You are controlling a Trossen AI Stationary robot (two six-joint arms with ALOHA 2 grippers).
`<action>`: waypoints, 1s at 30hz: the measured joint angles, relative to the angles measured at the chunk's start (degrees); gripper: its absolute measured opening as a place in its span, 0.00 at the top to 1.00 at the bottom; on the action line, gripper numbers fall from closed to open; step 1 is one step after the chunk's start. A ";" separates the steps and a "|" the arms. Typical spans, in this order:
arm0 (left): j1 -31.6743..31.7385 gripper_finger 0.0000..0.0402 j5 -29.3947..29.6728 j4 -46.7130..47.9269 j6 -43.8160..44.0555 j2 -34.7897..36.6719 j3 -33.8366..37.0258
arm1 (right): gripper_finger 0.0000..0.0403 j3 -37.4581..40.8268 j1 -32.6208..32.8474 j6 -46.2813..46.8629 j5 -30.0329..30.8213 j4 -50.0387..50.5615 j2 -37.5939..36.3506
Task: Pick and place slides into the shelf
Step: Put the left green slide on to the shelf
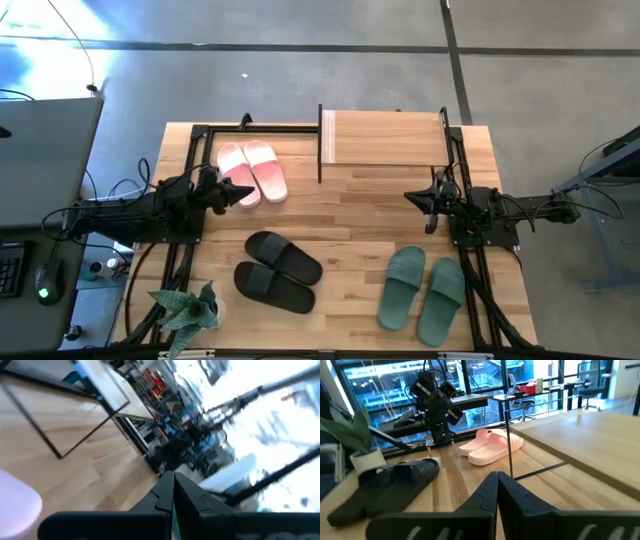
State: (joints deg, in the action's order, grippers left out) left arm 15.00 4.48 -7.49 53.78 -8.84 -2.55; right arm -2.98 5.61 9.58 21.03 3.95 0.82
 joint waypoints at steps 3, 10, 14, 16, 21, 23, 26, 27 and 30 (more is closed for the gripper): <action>0.00 1.00 0.68 0.01 6.90 -0.01 0.02 | 1.00 0.01 0.00 2.20 0.01 0.01 0.00; 0.00 1.00 5.08 -1.29 19.89 -0.04 0.02 | 1.00 0.04 0.00 13.45 -0.02 -0.22 0.01; 0.00 1.00 5.43 -4.67 20.22 -0.04 0.02 | 1.00 0.04 0.00 21.84 0.00 -0.24 0.00; -0.01 1.00 5.45 -7.41 20.39 -0.04 0.00 | 1.00 0.04 0.00 25.13 -0.02 -0.24 0.01; 0.00 1.00 5.36 -19.27 17.20 -0.04 0.02 | 1.00 0.04 0.00 28.09 -0.02 -0.28 0.00; 0.00 1.00 4.47 -25.94 12.94 -0.04 -0.62 | 1.00 0.04 0.00 28.28 -0.02 -0.28 0.00; 0.00 1.00 1.43 -33.53 5.36 -0.04 -4.12 | 1.00 0.04 0.00 29.20 -0.02 -0.32 0.00; -0.01 1.00 0.69 -34.52 2.74 -0.01 -5.97 | 1.00 0.04 0.00 29.20 0.00 -0.40 0.00; -0.02 1.00 -1.98 -33.84 -4.76 -0.52 -12.82 | 1.00 0.07 0.00 29.68 -0.01 -1.52 0.00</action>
State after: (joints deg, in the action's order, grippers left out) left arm 14.99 2.50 -41.32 49.02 -9.37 -15.37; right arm -2.92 5.61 39.26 21.02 2.42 0.82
